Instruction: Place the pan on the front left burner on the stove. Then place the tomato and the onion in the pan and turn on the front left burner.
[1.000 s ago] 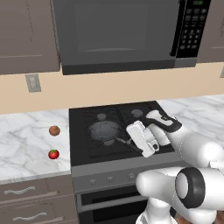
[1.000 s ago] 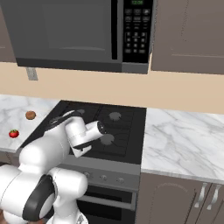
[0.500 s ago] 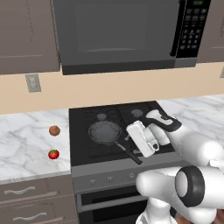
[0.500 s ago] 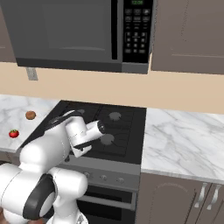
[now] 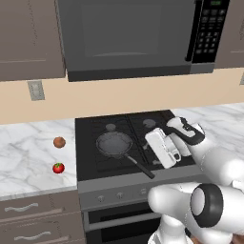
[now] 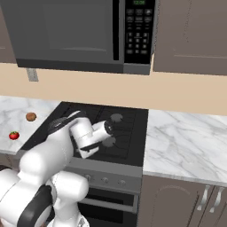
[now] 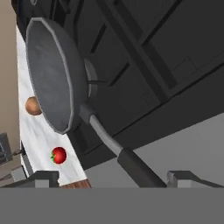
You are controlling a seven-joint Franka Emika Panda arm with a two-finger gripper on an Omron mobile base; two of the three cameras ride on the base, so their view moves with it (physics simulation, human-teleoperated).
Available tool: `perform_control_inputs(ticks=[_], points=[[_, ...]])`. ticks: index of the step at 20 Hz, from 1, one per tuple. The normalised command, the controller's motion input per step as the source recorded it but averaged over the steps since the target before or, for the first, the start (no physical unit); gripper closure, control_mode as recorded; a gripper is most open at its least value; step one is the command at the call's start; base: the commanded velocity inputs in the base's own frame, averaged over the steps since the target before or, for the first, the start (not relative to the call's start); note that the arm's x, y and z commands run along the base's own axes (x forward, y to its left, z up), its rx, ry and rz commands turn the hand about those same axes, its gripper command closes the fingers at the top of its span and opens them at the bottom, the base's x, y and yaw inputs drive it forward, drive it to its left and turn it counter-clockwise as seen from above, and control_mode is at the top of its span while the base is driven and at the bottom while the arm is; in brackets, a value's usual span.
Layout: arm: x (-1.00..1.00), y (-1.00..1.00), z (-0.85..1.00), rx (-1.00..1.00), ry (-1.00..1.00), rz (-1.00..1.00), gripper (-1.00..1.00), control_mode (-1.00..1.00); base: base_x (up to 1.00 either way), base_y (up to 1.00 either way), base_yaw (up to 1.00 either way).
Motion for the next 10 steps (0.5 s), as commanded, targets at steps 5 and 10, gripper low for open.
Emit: perform_control_inputs(ticks=[5, 10], points=[[-0.07, -0.1, 0.37, -0.04, 0.0, -0.07, -1.0, -1.0, 0.0, 0.0, 0.0], [-0.06, 0.01, 0.06, -0.12, 0.0, -0.06, -1.0, -1.0, 0.0, 0.0, 0.0]])
